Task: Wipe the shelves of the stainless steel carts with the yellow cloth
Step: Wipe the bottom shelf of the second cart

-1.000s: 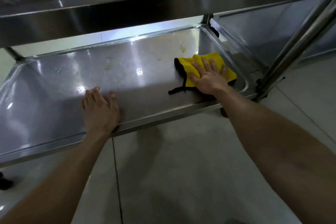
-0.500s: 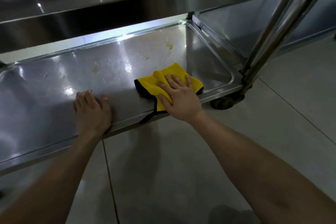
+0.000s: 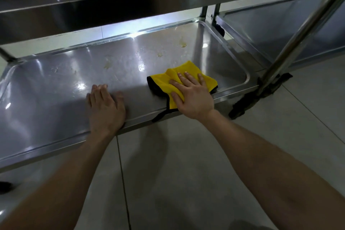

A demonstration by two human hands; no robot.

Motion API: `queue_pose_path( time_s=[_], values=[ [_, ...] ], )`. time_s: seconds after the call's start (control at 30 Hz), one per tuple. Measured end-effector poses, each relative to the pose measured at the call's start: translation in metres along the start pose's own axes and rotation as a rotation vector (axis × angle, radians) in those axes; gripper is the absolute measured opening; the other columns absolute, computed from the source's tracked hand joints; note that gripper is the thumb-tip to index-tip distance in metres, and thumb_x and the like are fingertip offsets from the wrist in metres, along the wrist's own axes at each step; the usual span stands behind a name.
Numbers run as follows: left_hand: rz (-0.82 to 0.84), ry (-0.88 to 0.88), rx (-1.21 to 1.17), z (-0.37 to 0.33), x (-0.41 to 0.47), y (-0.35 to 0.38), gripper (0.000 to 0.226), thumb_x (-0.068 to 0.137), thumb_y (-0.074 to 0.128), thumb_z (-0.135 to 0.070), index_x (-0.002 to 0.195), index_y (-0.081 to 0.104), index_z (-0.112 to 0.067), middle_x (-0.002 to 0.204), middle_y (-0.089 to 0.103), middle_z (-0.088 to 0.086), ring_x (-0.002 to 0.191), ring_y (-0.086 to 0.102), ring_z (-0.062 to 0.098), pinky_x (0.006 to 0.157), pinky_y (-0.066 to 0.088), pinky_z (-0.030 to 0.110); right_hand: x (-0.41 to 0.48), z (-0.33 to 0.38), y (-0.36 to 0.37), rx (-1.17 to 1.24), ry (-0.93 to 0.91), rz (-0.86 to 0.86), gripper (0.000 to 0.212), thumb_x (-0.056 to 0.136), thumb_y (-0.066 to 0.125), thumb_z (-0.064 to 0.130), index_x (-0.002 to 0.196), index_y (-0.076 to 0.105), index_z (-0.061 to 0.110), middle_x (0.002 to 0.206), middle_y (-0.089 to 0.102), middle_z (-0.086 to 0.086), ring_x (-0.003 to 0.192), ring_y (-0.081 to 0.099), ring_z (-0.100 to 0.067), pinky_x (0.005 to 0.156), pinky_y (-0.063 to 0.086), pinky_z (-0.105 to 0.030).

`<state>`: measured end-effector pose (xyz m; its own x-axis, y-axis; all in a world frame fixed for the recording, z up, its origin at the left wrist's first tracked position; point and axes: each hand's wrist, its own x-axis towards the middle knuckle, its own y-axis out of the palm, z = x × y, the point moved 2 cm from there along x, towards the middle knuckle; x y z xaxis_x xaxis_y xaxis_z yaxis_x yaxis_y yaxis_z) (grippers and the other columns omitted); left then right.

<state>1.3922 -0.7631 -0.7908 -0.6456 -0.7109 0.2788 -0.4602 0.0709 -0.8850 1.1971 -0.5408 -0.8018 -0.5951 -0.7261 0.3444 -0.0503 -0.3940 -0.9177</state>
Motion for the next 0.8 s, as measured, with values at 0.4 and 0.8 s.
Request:
queue_pose_path(
  time_s=[0.4, 0.8],
  values=[
    [-0.051, -0.049, 0.010, 0.006, 0.019, 0.008, 0.065, 0.110, 0.035, -0.049, 0.156, 0.038, -0.002, 0.162, 0.038, 0.028, 0.155, 0.030, 0.042, 0.130, 0.022, 0.061, -0.007, -0.102, -0.029, -0.034, 0.080, 0.040, 0.049, 0.114, 0.038, 0.050, 0.162, 0.045, 0.040, 0.173, 0.036, 0.001, 0.163, 0.026, -0.025, 0.130, 0.016, -0.056],
    [-0.005, -0.095, -0.004, -0.001, 0.013, 0.014, 0.064, 0.113, 0.035, -0.046, 0.157, 0.038, 0.000, 0.160, 0.040, 0.029, 0.154, 0.031, 0.043, 0.129, 0.023, 0.058, -0.048, -0.020, 0.009, -0.031, 0.272, -0.371, 0.043, 0.109, 0.050, 0.050, 0.139, 0.071, 0.027, 0.153, 0.060, -0.009, 0.150, 0.046, -0.032, 0.126, 0.013, -0.069]
  ],
)
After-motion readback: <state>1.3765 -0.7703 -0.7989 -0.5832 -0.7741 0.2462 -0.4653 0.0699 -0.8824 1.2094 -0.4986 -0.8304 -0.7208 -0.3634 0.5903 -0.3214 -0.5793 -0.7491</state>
